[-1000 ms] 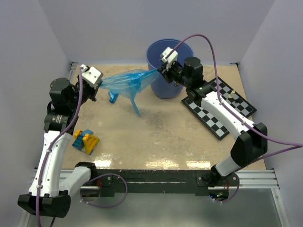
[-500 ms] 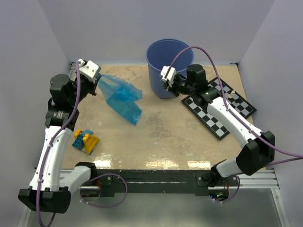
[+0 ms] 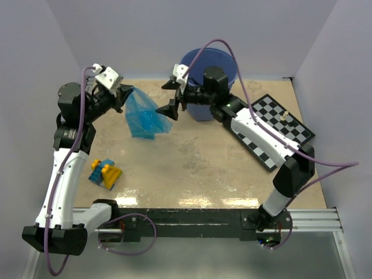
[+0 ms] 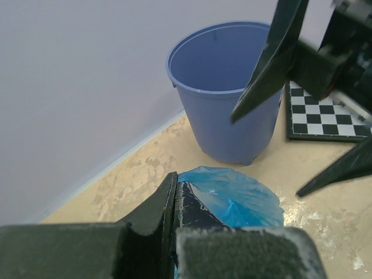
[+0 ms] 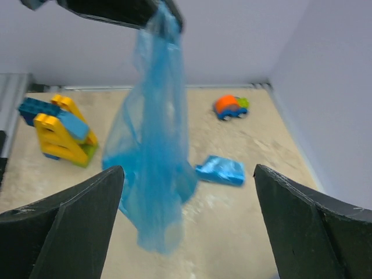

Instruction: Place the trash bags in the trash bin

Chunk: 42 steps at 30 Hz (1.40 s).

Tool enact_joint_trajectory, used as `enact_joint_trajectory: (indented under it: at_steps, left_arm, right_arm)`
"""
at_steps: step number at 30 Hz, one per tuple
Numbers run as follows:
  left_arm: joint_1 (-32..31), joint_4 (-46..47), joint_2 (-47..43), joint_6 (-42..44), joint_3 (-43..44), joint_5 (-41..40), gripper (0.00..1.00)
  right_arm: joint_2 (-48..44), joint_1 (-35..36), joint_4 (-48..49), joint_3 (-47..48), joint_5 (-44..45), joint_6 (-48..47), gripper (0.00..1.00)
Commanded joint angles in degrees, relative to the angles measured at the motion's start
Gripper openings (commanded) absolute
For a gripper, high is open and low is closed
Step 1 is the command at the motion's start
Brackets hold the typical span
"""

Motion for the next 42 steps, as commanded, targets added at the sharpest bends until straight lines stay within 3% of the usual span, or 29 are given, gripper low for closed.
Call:
enact_joint_trajectory:
  at_steps: [1,4,6,9,12,14,15,19,20,23,26,30,31,34,36,42]
  left_arm:
    - [0.3,3.28,0.18,-3.49,3.62,2.96,0.0]
    - [0.38,3.54,0.09,-4.11,4.06,2.96,0.0]
    - [0.38,3.72,-0.09,-4.55,4.15,3.39,0.0]
    - [0.38,3.46,-0.44,-4.38,3.97,4.45,0.0]
    - [0.38,3.1,-0.27,-3.32,3.36,3.31,0.0]
    - [0.38,3.97,-0.09,-3.14,2.75,2.43,0.0]
    - [0.38,4.76,0.17,-3.41,2.57,2.34,0.0]
    - [0.38,5.48,0.7,-6.75,2.92,-0.99,0.52]
    - [0.38,4.61,0.27,-7.1,2.74,-1.96,0.59]
    - [0.47,3.28,-2.63,-9.29,-0.23,-5.48,0.67]
    - [0.47,2.4,-4.22,-14.72,-3.66,-5.75,0.68]
    - [0.47,5.46,-4.31,-19.65,-9.19,2.41,0.45]
    - [0.47,7.3,-4.39,-21.23,-10.69,3.91,0.43]
    - [0.3,17.03,-3.17,-24.75,-14.74,10.24,0.47]
    - [0.12,21.1,-0.89,-28.62,-15.98,10.25,0.54]
    - [-0.84,37.17,9.39,-34.95,-14.23,13.23,0.6]
  right_arm:
    - [4.0,2.91,5.38,3.48,-3.77,7.62,0.98]
    - [4.8,3.7,5.21,3.93,-3.25,7.71,0.98]
    - [4.62,3.88,5.21,3.4,3.13,7.8,0.92]
    - [3.92,3.53,6.0,1.82,9.92,8.5,0.64]
    - [3.39,2.82,6.62,1.55,8.28,9.12,0.39]
    - [3.3,2.82,6.88,1.64,7.74,9.55,0.03]
    - [3.3,2.82,7.23,1.55,7.74,10.17,0.0]
    - [3.48,2.39,8.37,3.04,11.78,13.15,0.0]
    - [3.39,1.69,9.59,3.31,12.83,16.12,0.0]
    - [3.65,-1.21,13.46,4.1,11.27,24.91,0.0]
    - [4.09,-3.24,16.54,4.8,9.42,32.21,0.0]
    - [5.23,-4.3,19.53,5.86,6.17,37.15,0.0]
    - [5.32,-4.38,19.71,6.12,5.9,37.77,0.0]
    - [5.5,-4.38,20.76,6.56,4.94,39.35,0.0]
    - [5.5,-4.38,21.29,6.39,4.41,40.84,0.0]
    - [5.32,-4.38,21.74,6.21,4.05,41.73,0.0]
